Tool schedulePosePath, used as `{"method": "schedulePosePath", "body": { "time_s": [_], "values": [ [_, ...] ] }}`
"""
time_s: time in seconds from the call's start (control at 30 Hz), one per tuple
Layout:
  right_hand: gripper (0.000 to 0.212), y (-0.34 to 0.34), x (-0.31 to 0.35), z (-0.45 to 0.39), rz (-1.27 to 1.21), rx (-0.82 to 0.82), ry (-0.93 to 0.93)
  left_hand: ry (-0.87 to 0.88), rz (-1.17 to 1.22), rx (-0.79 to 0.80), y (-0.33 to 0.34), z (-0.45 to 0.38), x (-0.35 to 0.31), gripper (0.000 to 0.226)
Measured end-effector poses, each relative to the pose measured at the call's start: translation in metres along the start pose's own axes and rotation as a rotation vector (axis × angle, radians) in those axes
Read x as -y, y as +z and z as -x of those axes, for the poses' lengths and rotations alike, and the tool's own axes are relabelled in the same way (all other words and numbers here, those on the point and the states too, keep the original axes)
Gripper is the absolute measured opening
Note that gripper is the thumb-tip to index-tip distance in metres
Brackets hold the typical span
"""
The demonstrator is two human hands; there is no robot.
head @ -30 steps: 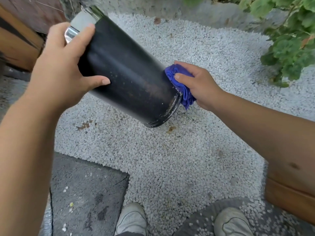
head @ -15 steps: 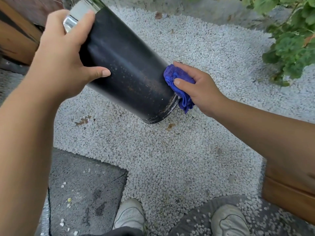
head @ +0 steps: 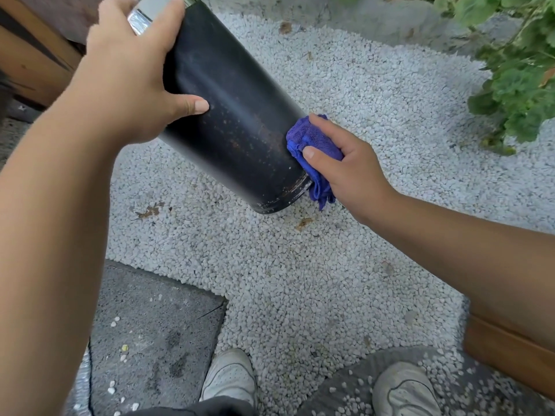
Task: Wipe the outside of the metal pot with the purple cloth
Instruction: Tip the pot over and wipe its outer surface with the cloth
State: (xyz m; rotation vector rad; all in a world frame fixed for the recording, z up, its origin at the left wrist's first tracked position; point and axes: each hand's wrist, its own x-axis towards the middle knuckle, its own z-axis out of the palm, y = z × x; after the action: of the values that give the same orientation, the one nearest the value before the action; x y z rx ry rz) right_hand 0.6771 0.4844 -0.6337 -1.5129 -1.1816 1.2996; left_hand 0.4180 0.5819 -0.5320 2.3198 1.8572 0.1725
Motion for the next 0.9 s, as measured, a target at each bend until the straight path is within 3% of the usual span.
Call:
{"method": "schedulePosePath", "body": {
  "time_s": [0.33, 0.5, 0.67, 0.9],
  "values": [
    [0.055, 0.001, -0.002, 0.007, 0.166, -0.024, -0.052, -0.028, -0.103, 0.011, -0.006, -0.012, -0.028, 0.078],
    [0.051, -0.014, 0.000, -0.014, 0.129, -0.034, -0.040, 0.106, 0.205, -0.197, -0.005, 0.004, -0.009, 0.071],
    [0.050, -0.020, 0.007, -0.028, 0.149, -0.006, -0.044, -0.123, 0.407, -0.143, 0.009, 0.022, 0.020, 0.074],
    [0.050, -0.035, 0.014, -0.049, 0.150, -0.008, -0.036, -0.139, 0.395, -0.245, 0.009, 0.012, 0.001, 0.066]
  ]
}}
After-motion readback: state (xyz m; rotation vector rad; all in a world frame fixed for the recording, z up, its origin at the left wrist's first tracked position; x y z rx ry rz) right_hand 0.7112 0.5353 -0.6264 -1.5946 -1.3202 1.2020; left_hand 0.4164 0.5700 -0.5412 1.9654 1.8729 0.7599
